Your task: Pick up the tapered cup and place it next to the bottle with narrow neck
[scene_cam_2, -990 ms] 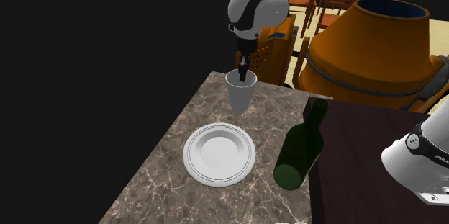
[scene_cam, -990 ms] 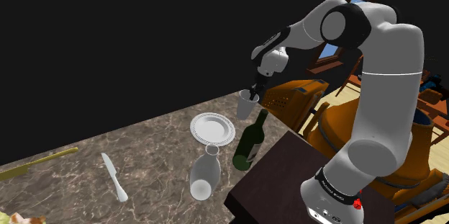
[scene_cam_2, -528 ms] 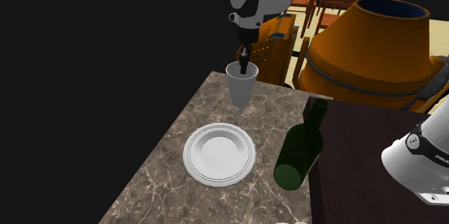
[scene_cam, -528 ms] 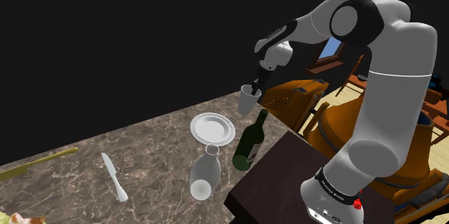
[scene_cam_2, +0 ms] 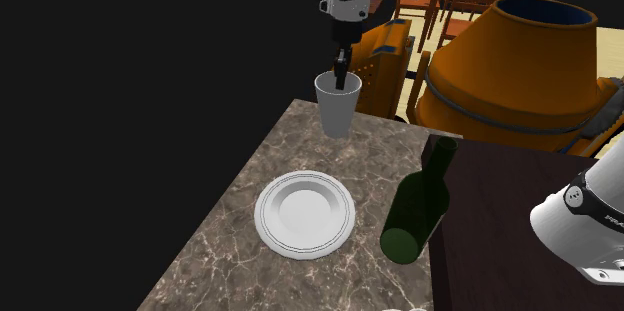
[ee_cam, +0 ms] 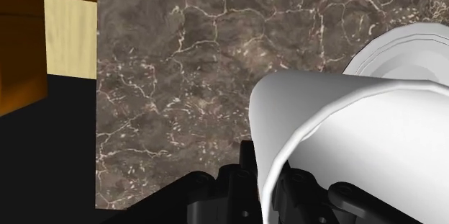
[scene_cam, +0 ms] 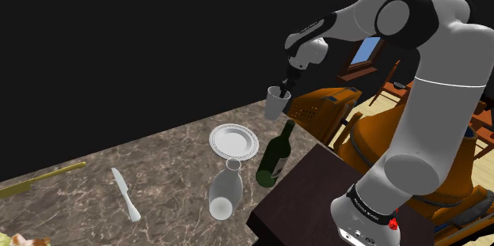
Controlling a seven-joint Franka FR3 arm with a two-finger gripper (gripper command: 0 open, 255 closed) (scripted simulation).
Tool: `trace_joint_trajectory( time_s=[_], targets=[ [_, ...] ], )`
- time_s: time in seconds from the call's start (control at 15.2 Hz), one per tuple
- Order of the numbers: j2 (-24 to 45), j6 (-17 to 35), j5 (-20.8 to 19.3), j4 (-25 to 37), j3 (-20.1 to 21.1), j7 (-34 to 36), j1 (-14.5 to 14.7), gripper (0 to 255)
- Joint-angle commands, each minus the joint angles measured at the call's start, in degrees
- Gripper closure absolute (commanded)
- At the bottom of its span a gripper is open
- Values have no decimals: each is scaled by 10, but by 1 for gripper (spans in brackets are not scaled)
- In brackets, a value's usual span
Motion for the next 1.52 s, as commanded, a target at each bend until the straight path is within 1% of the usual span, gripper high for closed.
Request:
trace_joint_trajectory(
  time_s=[0.0,0.73,1.45],
  targets=[
    [-9,-13,-7,5,-3,7,2,255],
    [-60,-80,-44,29,-15,39,11,255],
    [-99,-152,-72,69,-22,65,15,255]
  ],
)
